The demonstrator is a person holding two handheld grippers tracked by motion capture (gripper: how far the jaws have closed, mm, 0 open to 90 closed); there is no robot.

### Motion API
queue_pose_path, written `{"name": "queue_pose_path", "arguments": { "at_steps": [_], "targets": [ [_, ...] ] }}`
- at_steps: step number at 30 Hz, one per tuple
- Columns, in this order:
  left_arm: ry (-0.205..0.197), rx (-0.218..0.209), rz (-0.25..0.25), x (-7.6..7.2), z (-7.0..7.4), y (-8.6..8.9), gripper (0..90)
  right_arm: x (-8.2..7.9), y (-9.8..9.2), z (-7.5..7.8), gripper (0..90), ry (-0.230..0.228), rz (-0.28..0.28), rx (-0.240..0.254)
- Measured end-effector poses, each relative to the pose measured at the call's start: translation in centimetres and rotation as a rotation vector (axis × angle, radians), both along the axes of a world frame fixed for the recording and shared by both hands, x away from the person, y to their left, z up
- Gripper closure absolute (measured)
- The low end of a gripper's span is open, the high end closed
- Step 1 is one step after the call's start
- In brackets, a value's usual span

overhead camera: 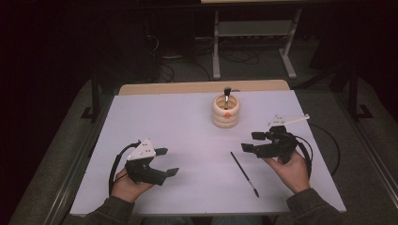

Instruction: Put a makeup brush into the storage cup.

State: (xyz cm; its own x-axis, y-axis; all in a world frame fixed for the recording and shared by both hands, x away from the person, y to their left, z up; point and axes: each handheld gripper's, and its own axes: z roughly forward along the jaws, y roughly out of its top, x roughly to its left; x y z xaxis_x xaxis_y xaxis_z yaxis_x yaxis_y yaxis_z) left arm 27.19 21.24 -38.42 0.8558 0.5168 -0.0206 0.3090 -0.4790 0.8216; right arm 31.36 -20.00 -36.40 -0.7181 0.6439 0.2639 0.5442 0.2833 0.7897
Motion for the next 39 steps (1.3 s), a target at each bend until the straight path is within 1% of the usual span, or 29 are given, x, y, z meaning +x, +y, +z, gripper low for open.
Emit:
{"name": "queue_pose_path", "arguments": {
  "at_steps": [2, 7, 9, 16, 25, 28, 30, 31, 32, 33, 39],
  "targets": [
    [-0.002, -0.002, -0.002, 0.0, 0.0, -0.1, 20.3, -0.2, -0.1, -0.1, 30.4, -0.014, 0.005, 0.002],
    [-0.003, -0.004, -0.003, 0.0, 0.1, -0.1, 20.3, -0.9, -0.1, -0.1, 30.5, -0.010, 0.005, 0.001],
    [-0.003, -0.004, -0.002, 0.0, 0.1, -0.1, 20.3, -1.0, 0.0, -0.1, 30.6, -0.017, 0.009, 0.002],
    [-0.005, 0.004, -0.003, -0.1, 0.1, -0.1, 20.3, -1.8, 0.2, 0.0, 30.8, -0.020, 0.016, -0.005],
    [-0.002, -0.003, 0.002, -0.1, 0.1, -0.1, 20.3, -2.4, 0.1, -0.4, 31.9, -0.017, 0.012, -0.014],
    [-0.002, -0.003, 0.002, -0.1, 0.1, -0.1, 20.3, -2.6, 0.2, -0.6, 32.9, -0.010, 0.008, -0.024],
    [-0.003, -0.005, 0.001, -0.1, 0.1, -0.1, 20.3, -2.9, 0.3, -0.7, 33.8, -0.004, 0.004, -0.039],
    [-0.001, -0.008, 0.002, -0.1, 0.1, -0.1, 20.3, -3.0, 0.4, -0.8, 34.1, 0.006, 0.001, -0.049],
    [-0.001, -0.008, 0.002, -0.1, 0.1, -0.1, 20.3, -3.0, 0.4, -1.0, 34.6, -0.007, 0.006, -0.056],
    [-0.001, -0.008, 0.002, -0.1, 0.1, -0.1, 20.3, -3.2, 0.4, -1.1, 35.1, 0.008, 0.002, -0.061],
    [0.002, 0.000, 0.000, -0.1, 0.0, -0.2, 20.3, -3.4, 0.8, -2.0, 39.2, 0.008, 0.006, -0.088]
  ]
}}
